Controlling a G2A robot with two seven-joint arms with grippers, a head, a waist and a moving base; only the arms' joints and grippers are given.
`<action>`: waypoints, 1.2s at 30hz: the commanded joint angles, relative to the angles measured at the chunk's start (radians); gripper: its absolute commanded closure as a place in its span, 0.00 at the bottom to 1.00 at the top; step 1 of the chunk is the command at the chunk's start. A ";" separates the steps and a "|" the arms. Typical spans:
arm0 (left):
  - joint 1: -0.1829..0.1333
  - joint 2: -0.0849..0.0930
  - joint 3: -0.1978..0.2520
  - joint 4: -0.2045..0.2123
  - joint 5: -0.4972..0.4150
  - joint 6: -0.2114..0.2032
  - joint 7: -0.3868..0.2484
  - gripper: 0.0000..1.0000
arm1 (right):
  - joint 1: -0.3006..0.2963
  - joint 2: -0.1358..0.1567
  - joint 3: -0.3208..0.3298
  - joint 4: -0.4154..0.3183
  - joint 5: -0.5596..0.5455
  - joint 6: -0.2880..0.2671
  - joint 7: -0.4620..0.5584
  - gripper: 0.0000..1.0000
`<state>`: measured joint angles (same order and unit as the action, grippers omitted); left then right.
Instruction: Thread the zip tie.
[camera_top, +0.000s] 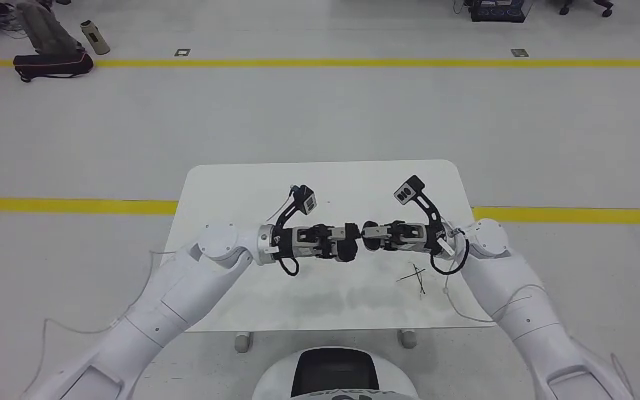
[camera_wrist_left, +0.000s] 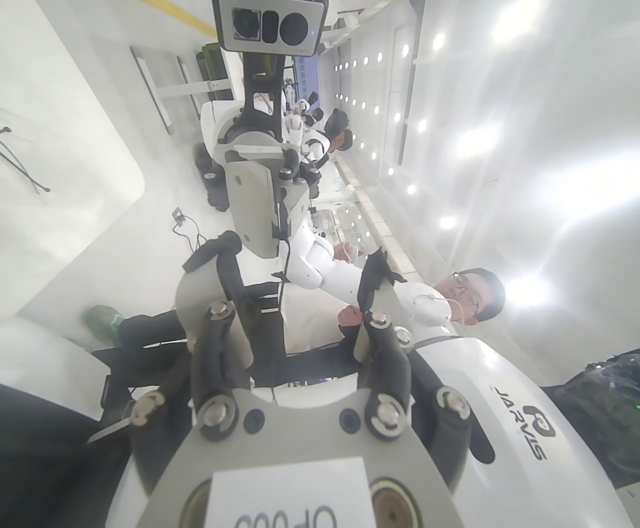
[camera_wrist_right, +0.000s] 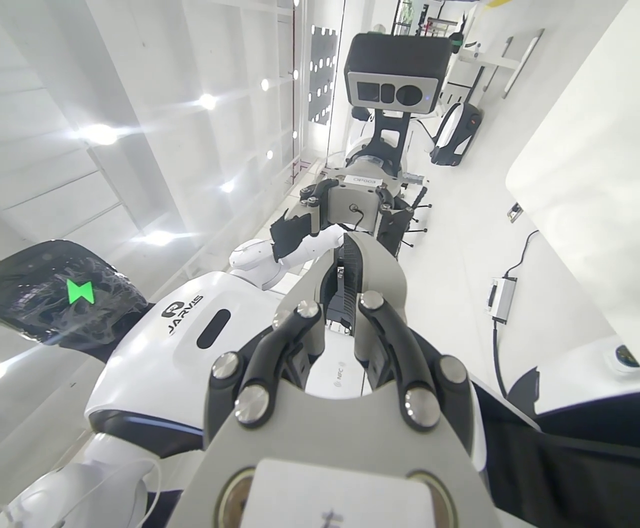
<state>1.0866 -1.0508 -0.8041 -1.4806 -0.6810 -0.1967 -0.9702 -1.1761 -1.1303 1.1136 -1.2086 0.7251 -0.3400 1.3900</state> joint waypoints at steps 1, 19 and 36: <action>0.000 -0.001 0.000 0.000 0.006 0.002 0.001 0.52 | 0.001 0.001 0.000 0.003 -0.007 0.000 0.000 1.00; 0.008 -0.004 -0.007 -0.006 0.038 0.008 0.027 0.64 | 0.004 0.003 -0.005 0.014 -0.043 0.000 0.000 1.00; 0.020 -0.005 -0.016 -0.013 0.065 0.020 0.047 0.80 | -0.008 -0.011 0.014 0.003 -0.071 0.000 0.000 1.00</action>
<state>1.1056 -1.0555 -0.8193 -1.4932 -0.6170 -0.1770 -0.9243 -1.1837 -1.1410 1.1260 -1.2050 0.6557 -0.3400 1.3900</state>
